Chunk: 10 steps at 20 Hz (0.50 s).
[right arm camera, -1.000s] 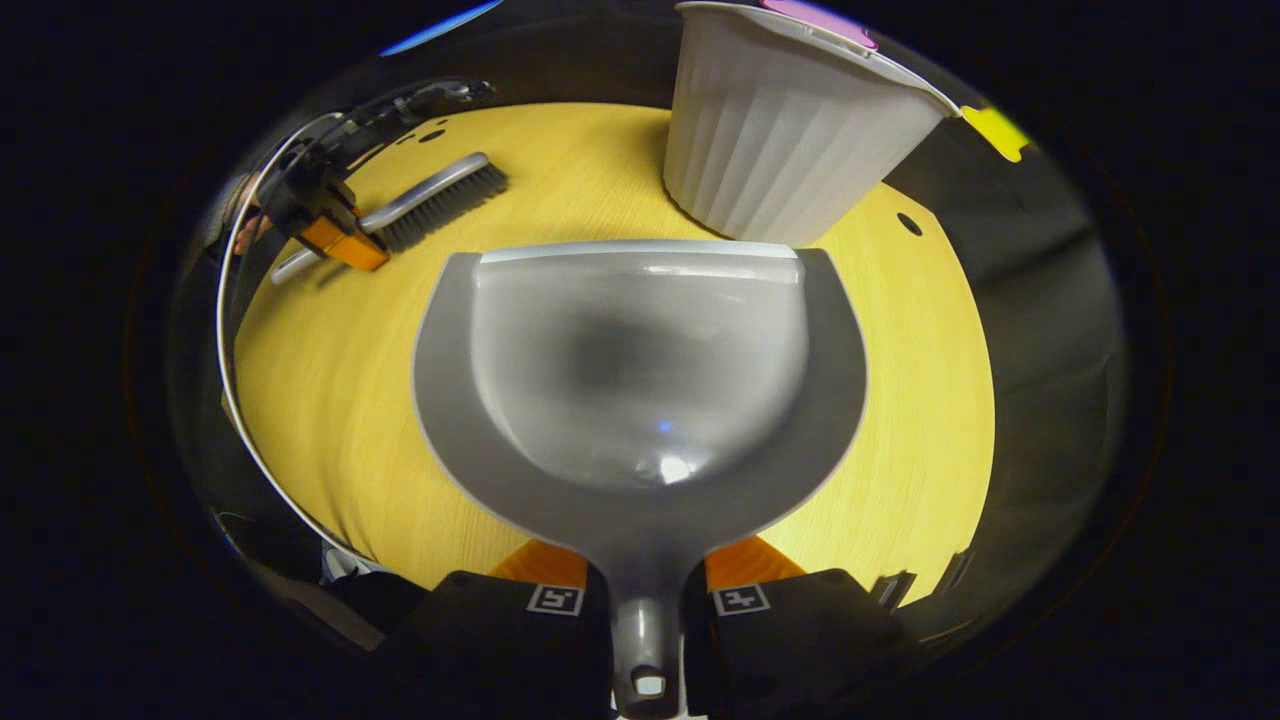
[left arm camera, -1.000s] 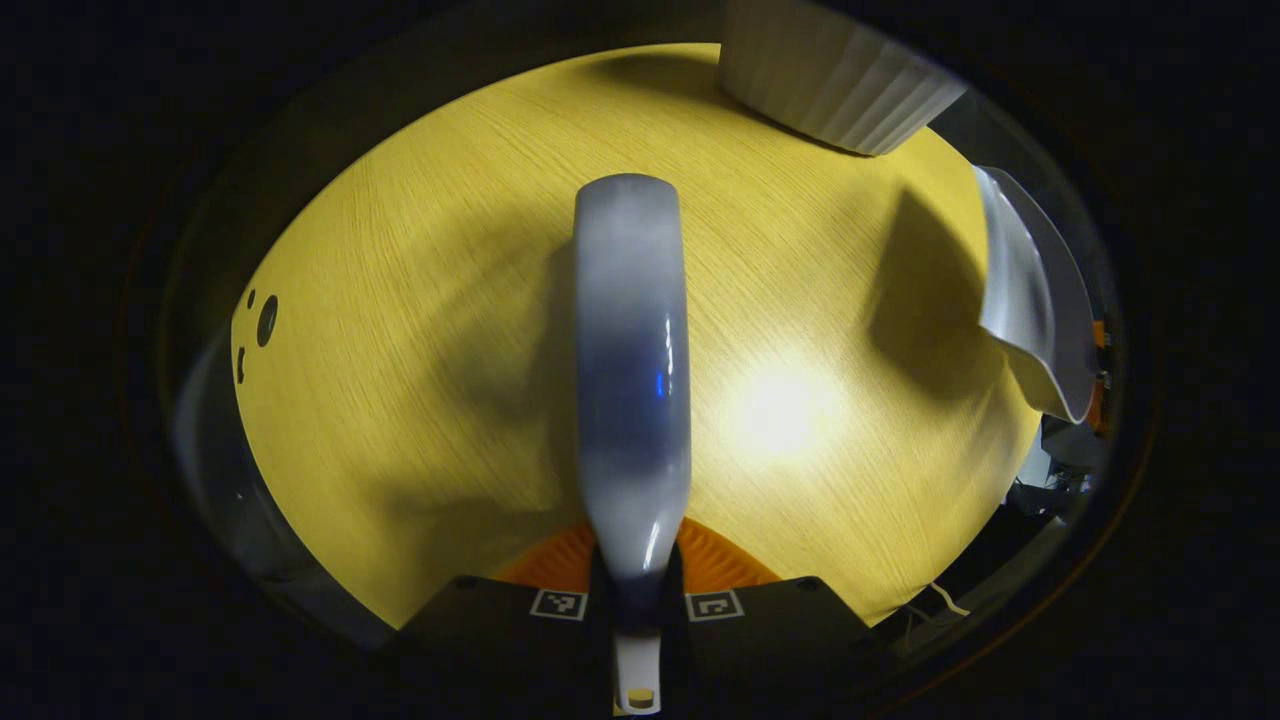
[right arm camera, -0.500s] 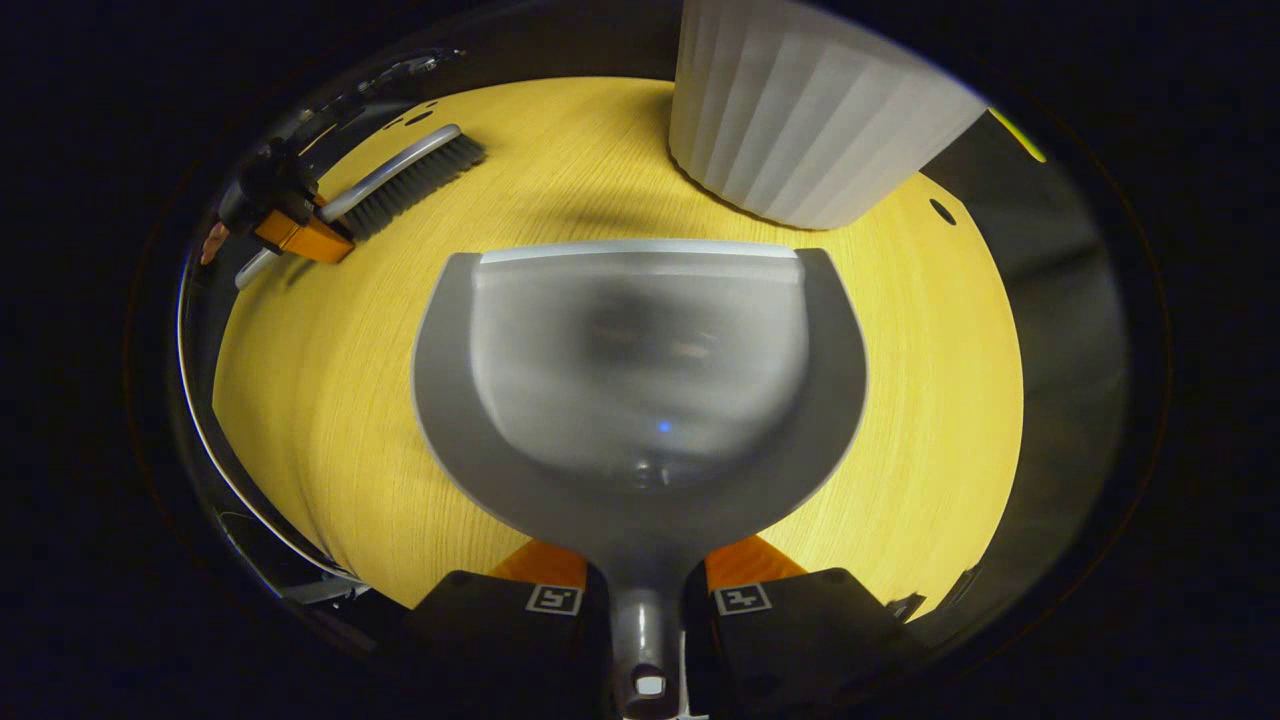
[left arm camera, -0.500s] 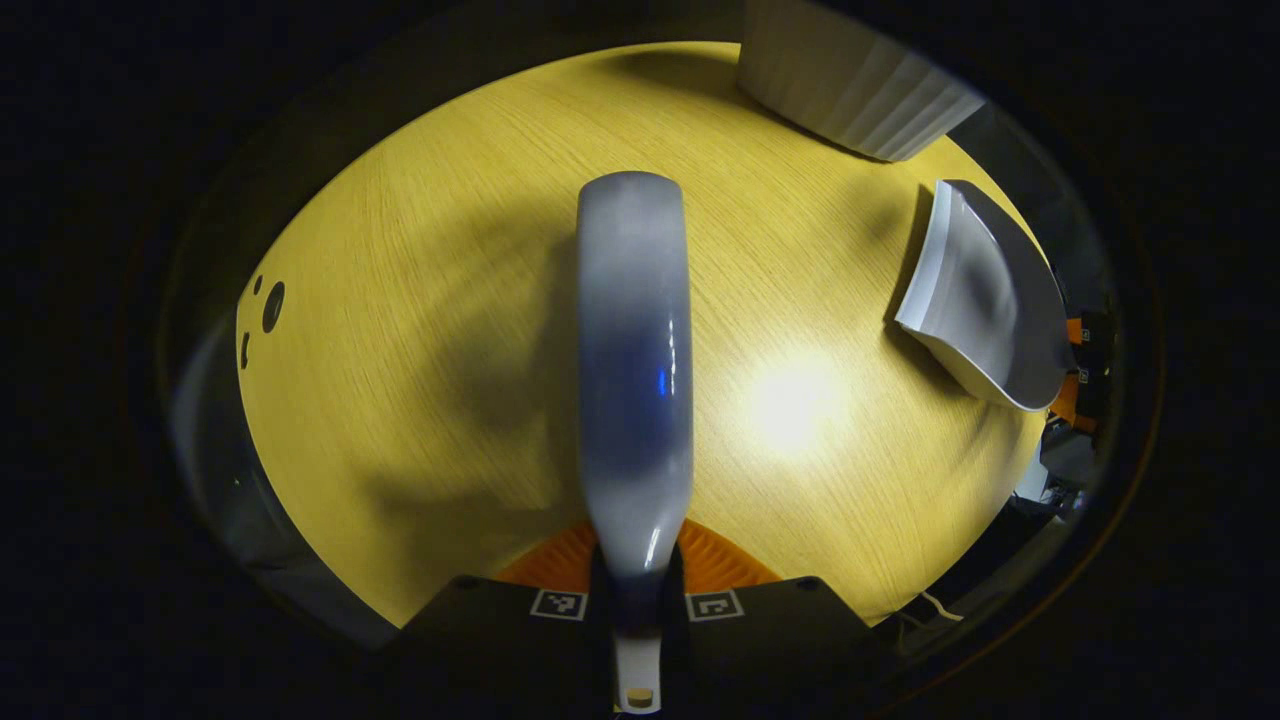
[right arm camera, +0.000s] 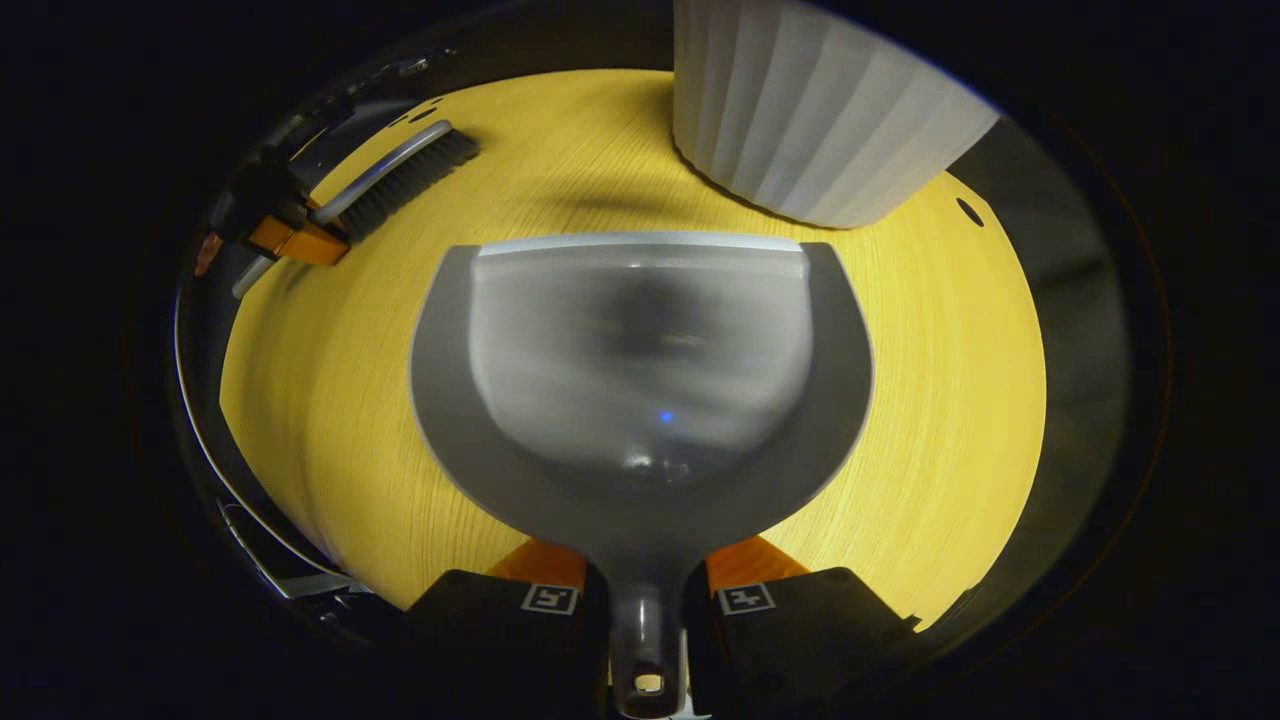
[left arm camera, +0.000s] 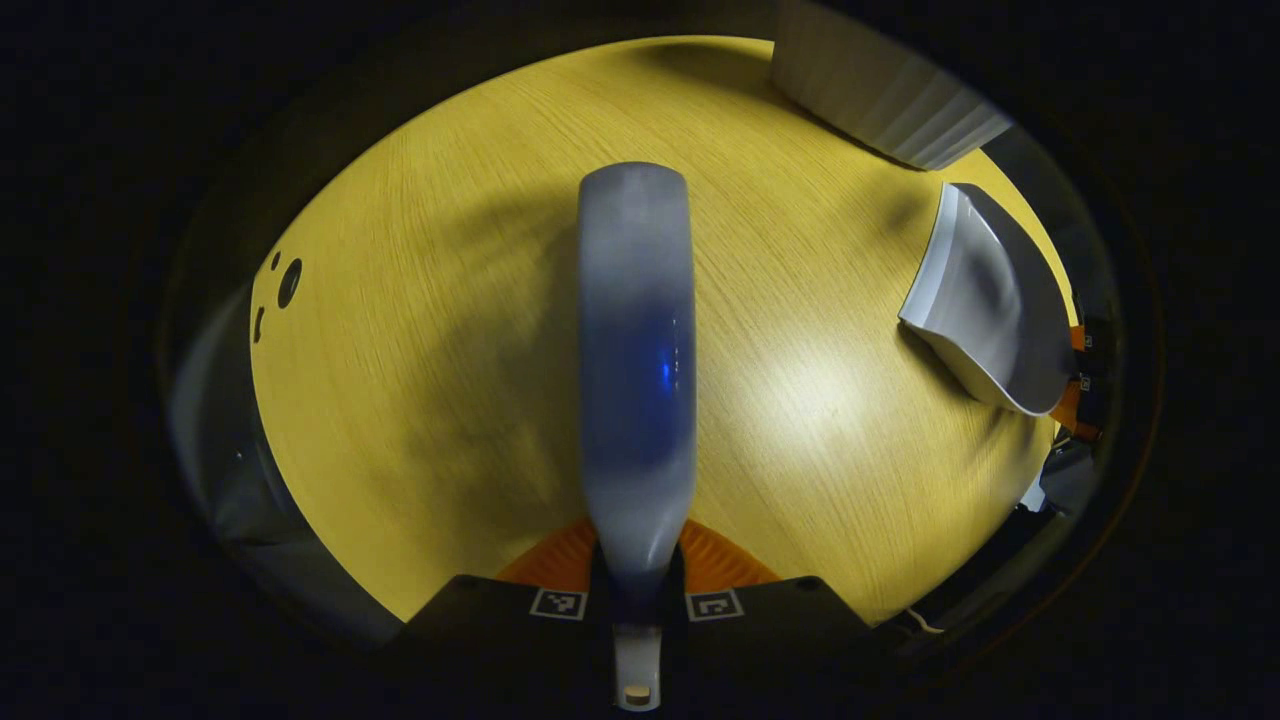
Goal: Pick up the small broom and dustpan from the desktop, sweep the trash into the dustpan with the broom, and then empty the trash into the garbage bin.
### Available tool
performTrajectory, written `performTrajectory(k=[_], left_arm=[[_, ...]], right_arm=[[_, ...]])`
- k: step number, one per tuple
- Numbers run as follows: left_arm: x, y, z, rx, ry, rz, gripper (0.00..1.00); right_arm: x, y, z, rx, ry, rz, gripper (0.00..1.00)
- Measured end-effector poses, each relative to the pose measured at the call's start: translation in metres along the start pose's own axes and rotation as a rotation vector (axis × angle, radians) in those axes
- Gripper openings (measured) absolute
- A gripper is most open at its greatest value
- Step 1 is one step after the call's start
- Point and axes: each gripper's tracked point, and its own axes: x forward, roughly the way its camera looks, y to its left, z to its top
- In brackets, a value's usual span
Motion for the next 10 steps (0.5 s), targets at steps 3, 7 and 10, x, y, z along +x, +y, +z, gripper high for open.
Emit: performTrajectory(k=[3, 7, 10], left_arm=[[-0.001, 0.001, 0.0, 0.022, 0.01, -0.009, 0.23], [-0.002, 0.001, -0.001, 0.005, 0.016, 0.018, 0.27], [-0.004, -0.005, -0.004, -0.011, 0.031, 0.042, 0.27]], right_arm=[[-0.001, 0.002, -0.003, -0.002, 0.018, 0.023, 0.38], [-0.015, 0.004, 0.007, 0.026, -0.046, 0.025, 0.43], [-0.042, 0.007, 0.014, 0.062, -0.108, 0.045, 0.69]])
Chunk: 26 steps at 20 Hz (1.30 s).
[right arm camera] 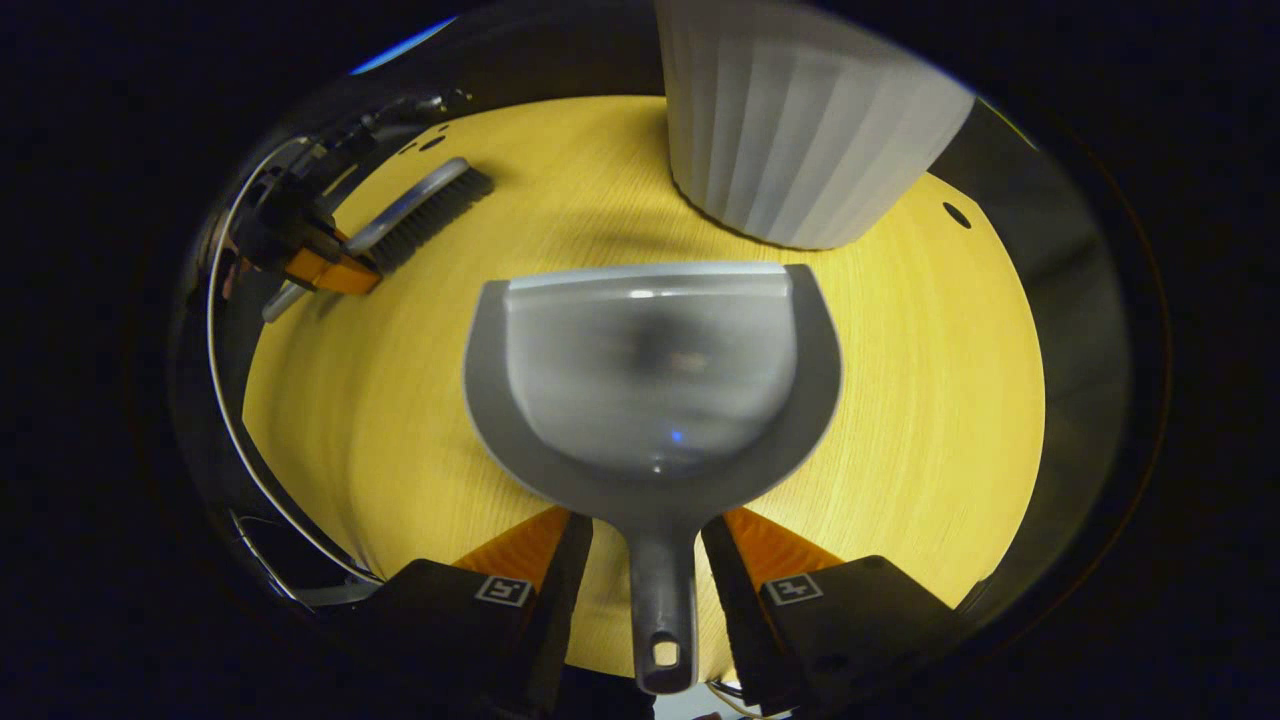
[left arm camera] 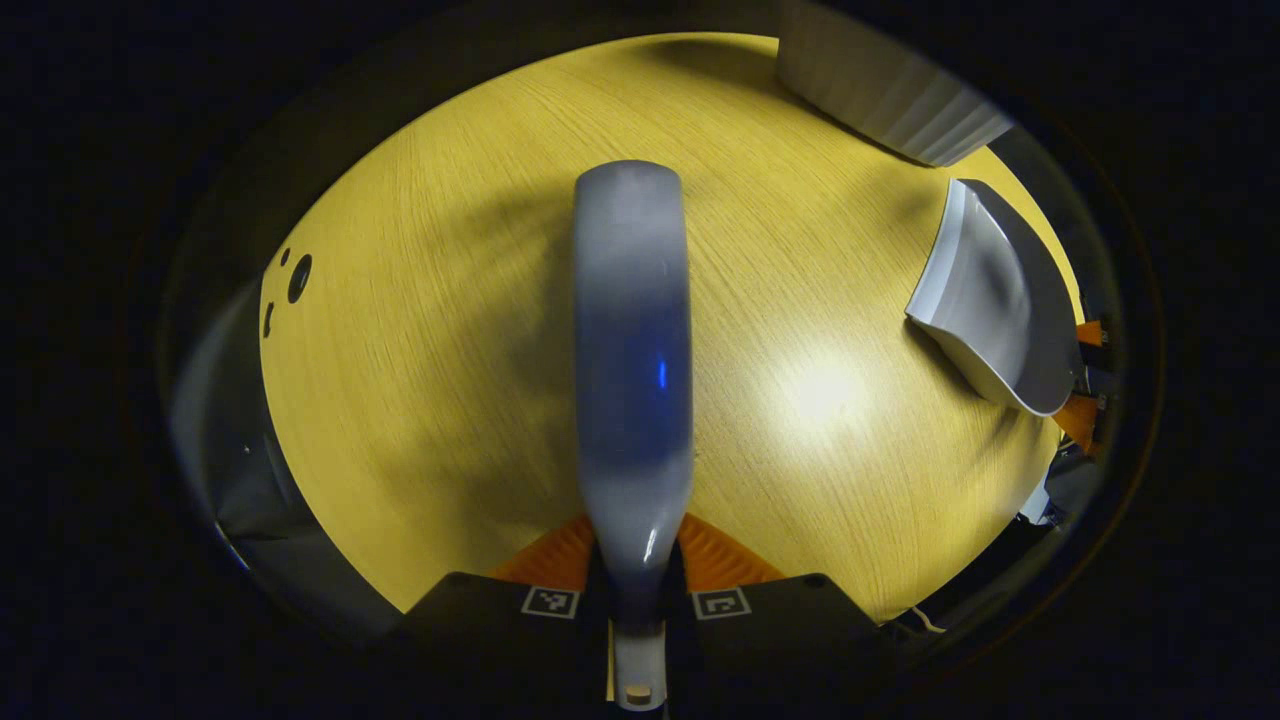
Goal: Pick up the small broom and dustpan from the desktop, sweep the trash into the dustpan with the broom, and then empty the trash into the garbage bin.
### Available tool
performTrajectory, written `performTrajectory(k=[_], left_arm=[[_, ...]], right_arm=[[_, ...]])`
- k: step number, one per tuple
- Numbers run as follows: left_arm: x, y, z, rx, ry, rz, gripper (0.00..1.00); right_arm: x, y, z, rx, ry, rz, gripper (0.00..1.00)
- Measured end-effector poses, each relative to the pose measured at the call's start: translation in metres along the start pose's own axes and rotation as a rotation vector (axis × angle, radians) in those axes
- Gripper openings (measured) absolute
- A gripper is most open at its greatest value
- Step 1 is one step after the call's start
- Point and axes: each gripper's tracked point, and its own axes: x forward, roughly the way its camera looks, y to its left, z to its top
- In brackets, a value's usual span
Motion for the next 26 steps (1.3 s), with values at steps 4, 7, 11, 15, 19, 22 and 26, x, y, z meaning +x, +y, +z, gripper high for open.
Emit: performTrajectory(k=[4, 7, 11, 15, 19, 22, 26], left_arm=[[-0.002, -0.002, -0.004, -0.01, -0.004, 0.015, 0.28], [-0.017, -0.001, -0.009, 0.016, -0.015, 0.035, 0.38], [-0.064, 0.013, -0.003, 0.064, -0.119, 0.118, 0.71], [-0.131, 0.007, -0.006, 0.059, -0.366, 0.185, 0.72], [-0.207, -0.025, -0.025, -0.03, -0.676, 0.199, 0.71], [-0.263, -0.052, -0.046, -0.122, -0.896, 0.19, 0.72], [-0.326, -0.073, -0.079, -0.276, -1.125, 0.173, 0.72]], right_arm=[[-0.037, -0.005, 0.01, 0.009, -0.116, -0.023, 0.91], [-0.067, -0.01, 0.017, 0.032, -0.211, -0.045, 0.94], [-0.108, -0.014, 0.031, 0.063, -0.362, -0.069, 1.0], [-0.171, -0.009, 0.054, 0.078, -0.555, -0.074, 1.0], [-0.225, 0.0, 0.067, 0.013, -0.72, -0.098, 1.0], [-0.253, 0.008, 0.072, -0.043, -0.797, -0.113, 1.0], [-0.276, 0.019, 0.072, -0.074, -0.876, -0.118, 0.98]])
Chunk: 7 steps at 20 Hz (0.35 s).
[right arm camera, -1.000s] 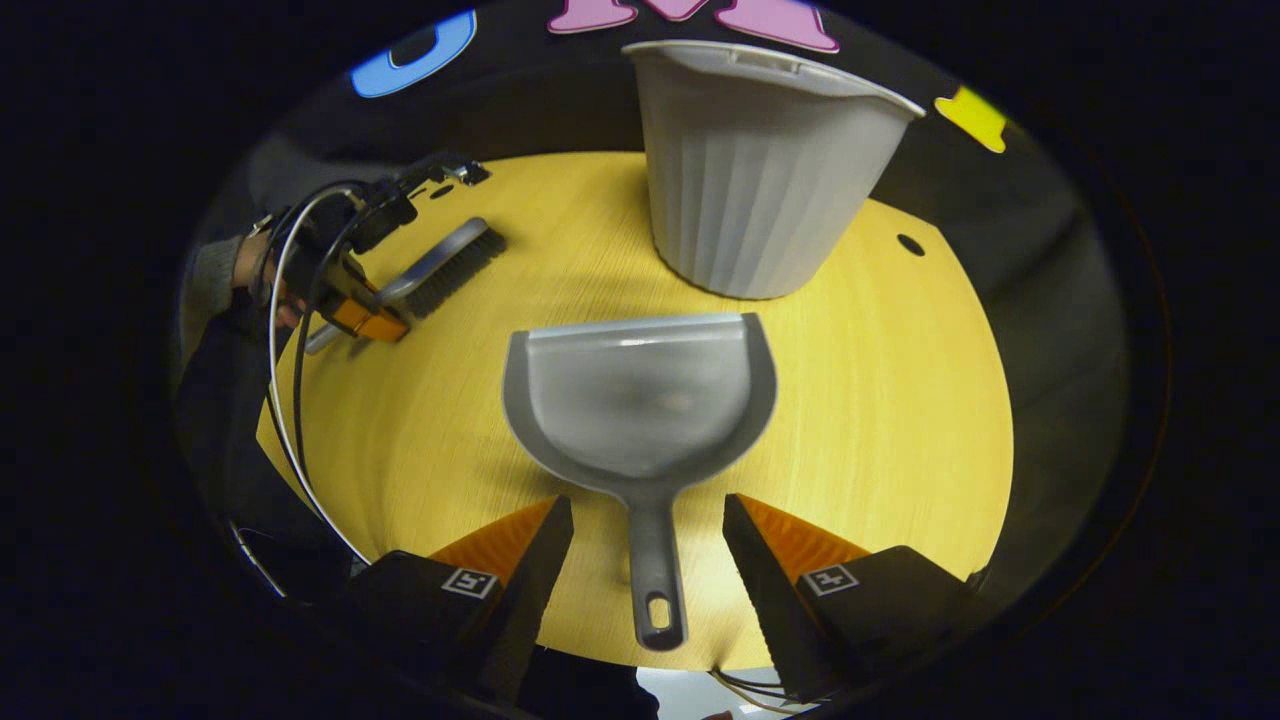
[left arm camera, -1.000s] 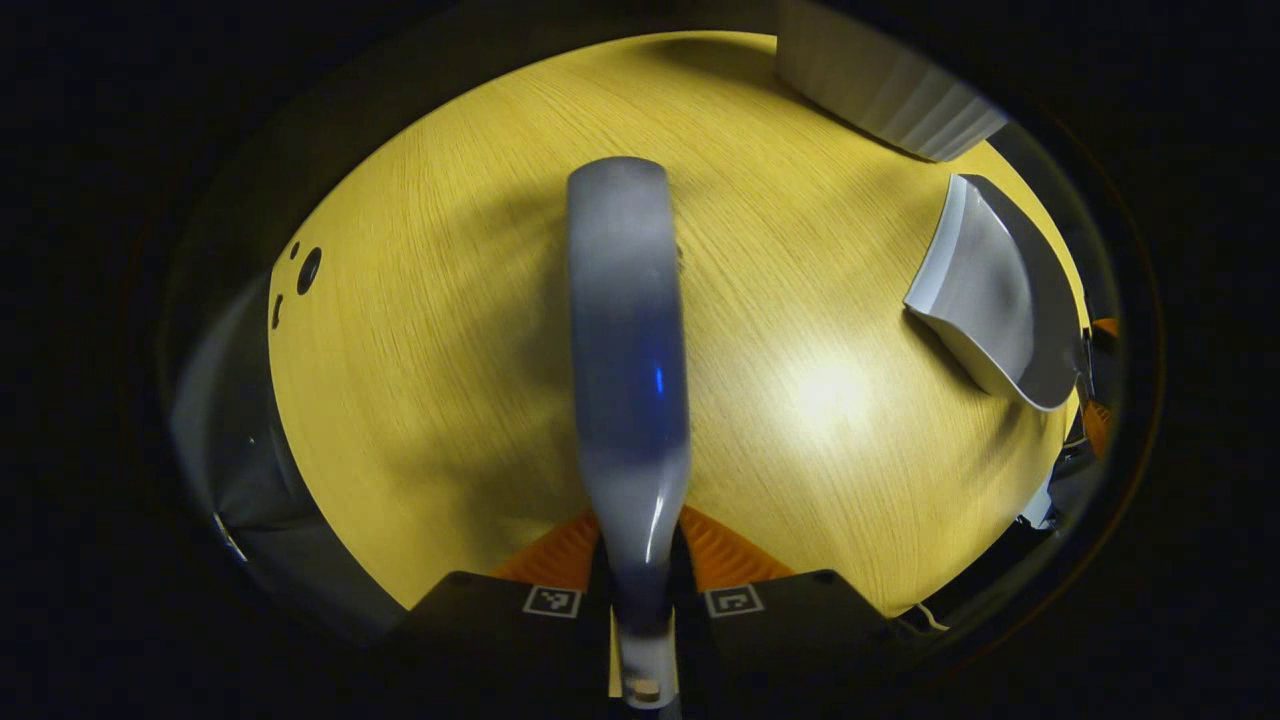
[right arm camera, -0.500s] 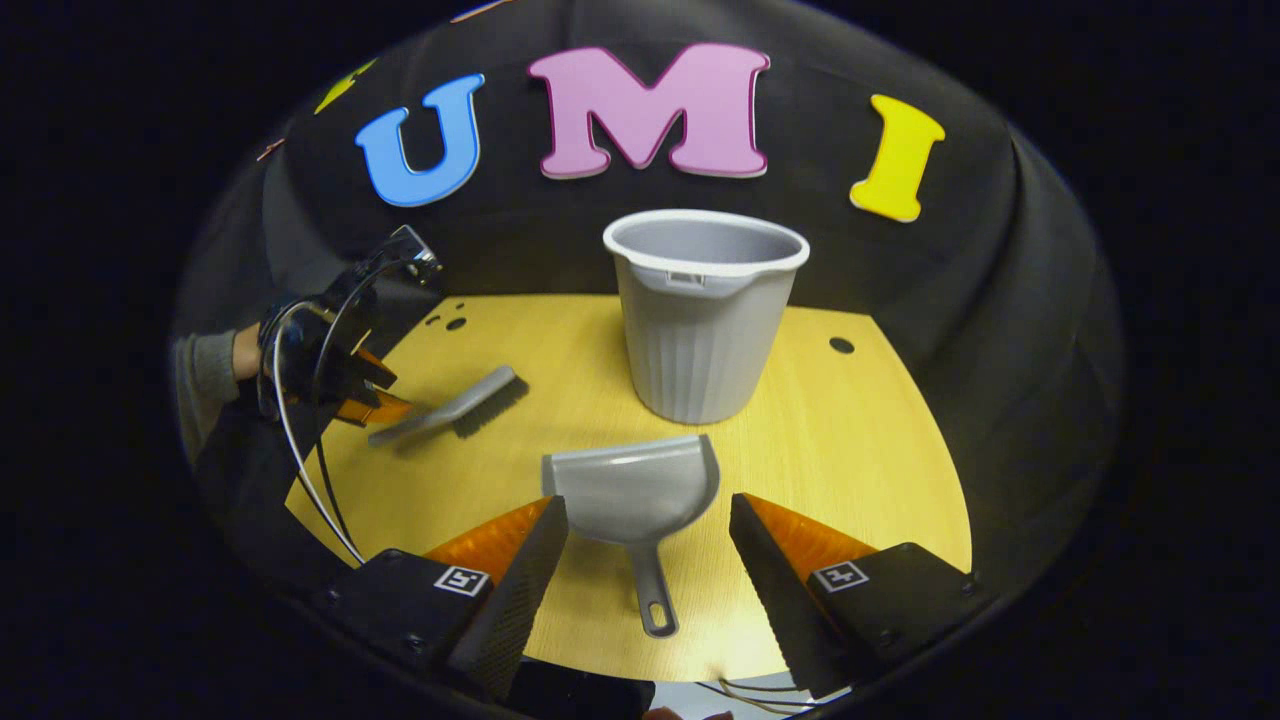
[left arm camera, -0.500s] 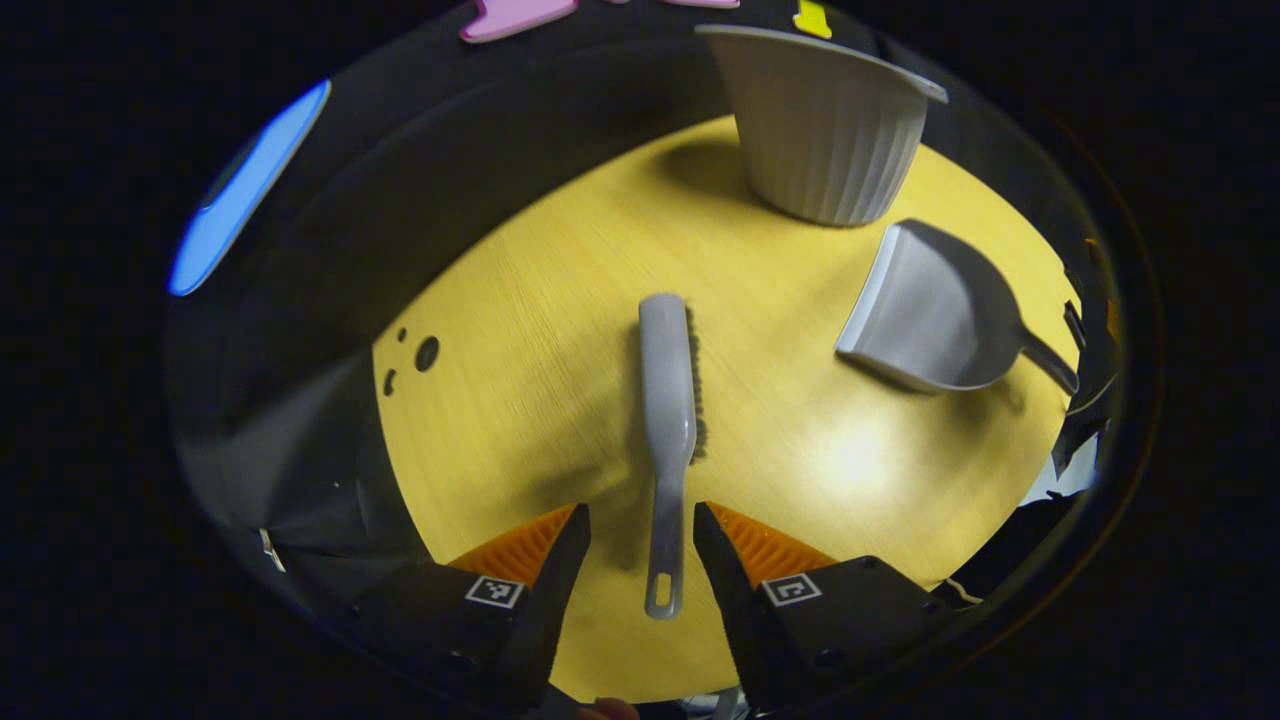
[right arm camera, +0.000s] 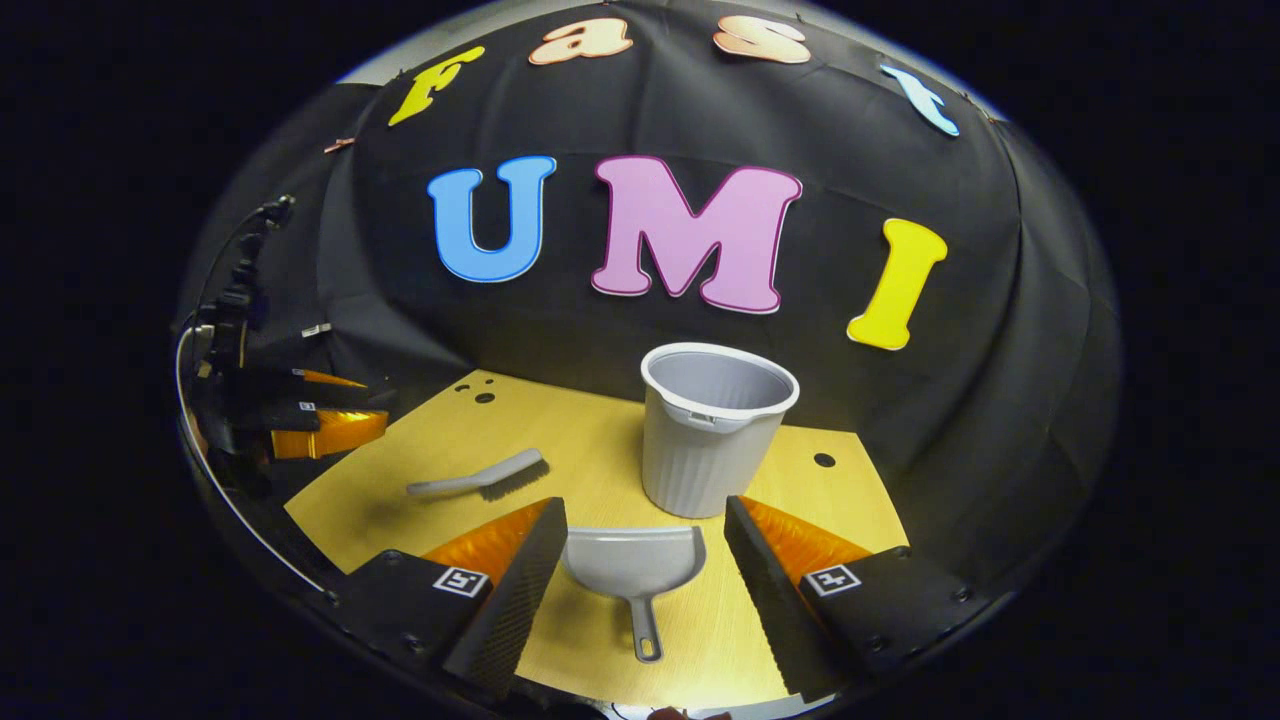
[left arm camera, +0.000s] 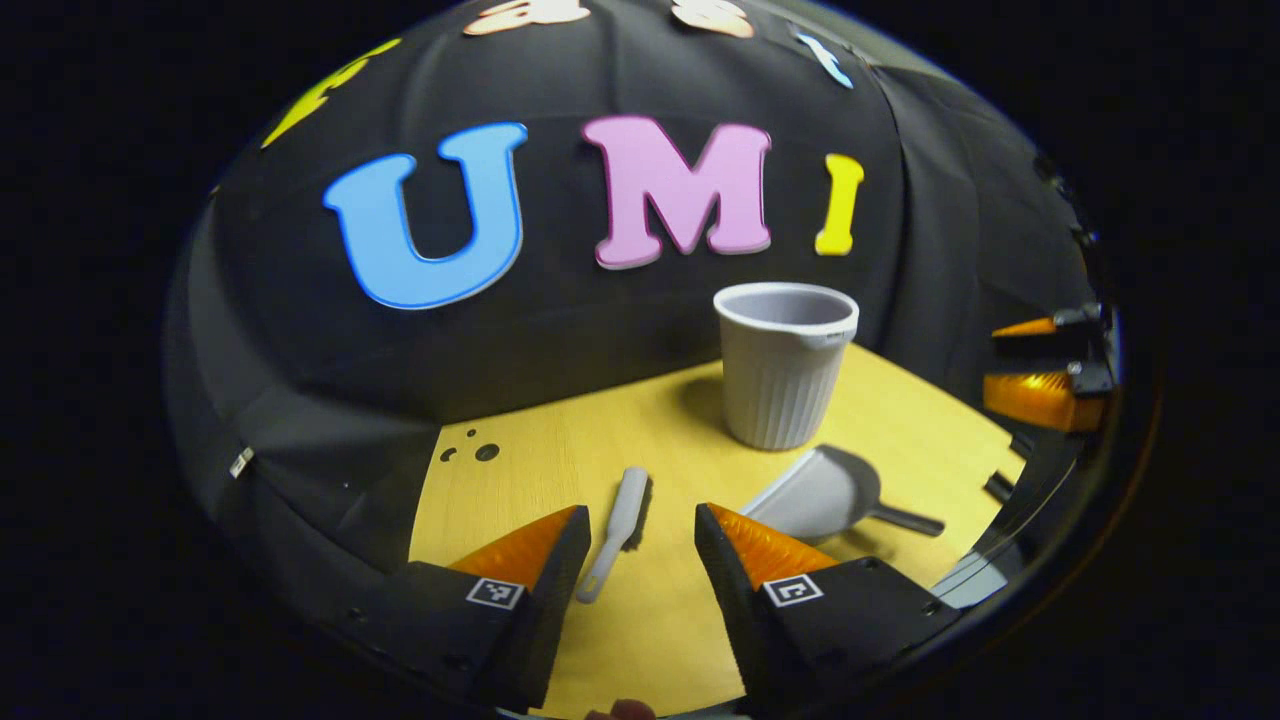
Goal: Pick up the small broom and dustpan from the desktop, sweep the trash into the dustpan with the broom, and then empty the trash into the garbage bin.
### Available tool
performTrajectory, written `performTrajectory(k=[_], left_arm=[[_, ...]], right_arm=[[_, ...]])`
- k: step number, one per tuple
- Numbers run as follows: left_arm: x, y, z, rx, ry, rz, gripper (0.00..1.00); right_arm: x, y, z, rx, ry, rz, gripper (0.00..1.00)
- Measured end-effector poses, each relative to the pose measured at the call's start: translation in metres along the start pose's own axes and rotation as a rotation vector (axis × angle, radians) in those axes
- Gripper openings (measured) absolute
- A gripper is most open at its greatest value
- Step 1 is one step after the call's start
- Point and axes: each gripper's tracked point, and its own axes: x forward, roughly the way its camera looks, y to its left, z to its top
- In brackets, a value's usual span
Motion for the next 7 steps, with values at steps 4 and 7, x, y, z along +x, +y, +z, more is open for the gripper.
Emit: performTrajectory(k=[4, 7], left_arm=[[-0.046, 0.002, 0.024, -0.067, -0.161, 0.061, 0.72], [-0.061, 0.001, -0.004, -0.024, -0.168, 0.038, 0.72]], right_arm=[[-0.013, 0.009, 0.016, 0.022, -0.049, -0.01, 0.98], [-0.019, 0.012, 0.02, 0.02, -0.058, -0.012, 0.98]])
